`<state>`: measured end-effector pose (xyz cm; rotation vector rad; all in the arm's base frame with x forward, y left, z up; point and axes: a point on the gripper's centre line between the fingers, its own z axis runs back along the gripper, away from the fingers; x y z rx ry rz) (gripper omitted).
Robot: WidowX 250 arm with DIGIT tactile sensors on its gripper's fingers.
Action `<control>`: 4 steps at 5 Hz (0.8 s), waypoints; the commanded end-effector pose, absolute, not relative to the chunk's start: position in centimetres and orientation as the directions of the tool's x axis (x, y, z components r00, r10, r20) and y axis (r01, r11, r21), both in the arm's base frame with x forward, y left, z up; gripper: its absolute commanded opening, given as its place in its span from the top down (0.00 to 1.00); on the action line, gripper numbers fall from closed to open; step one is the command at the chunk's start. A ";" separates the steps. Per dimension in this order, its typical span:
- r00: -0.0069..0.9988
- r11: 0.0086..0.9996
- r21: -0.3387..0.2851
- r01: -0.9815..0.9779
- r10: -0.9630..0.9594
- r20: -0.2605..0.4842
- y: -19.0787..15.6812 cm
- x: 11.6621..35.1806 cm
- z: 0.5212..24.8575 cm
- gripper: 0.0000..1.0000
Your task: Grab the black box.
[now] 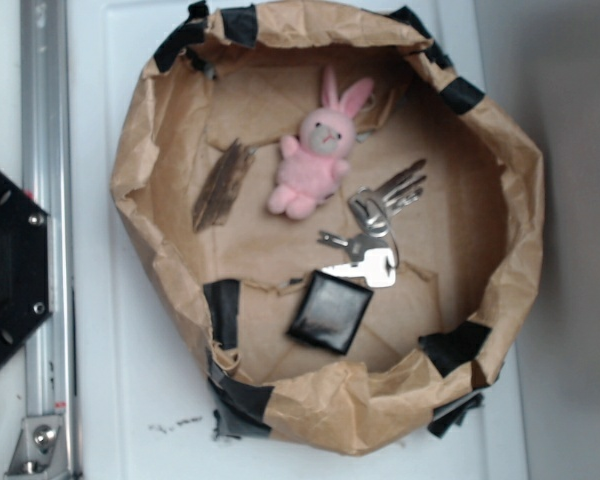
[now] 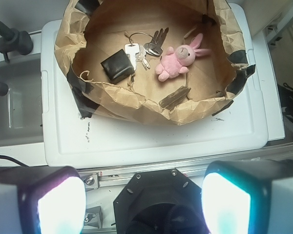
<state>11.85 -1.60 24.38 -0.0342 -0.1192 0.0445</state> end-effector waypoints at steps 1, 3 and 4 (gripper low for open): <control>0.992 0.998 -0.037 -0.042 0.046 0.118 -1.6 11.8 24.4 0.00; 0.844 0.858 -0.090 -0.505 0.513 0.155 -2.7 21.1 22.7 0.00; 0.716 0.730 -0.171 -0.662 0.683 0.141 -3.1 23.5 19.8 0.00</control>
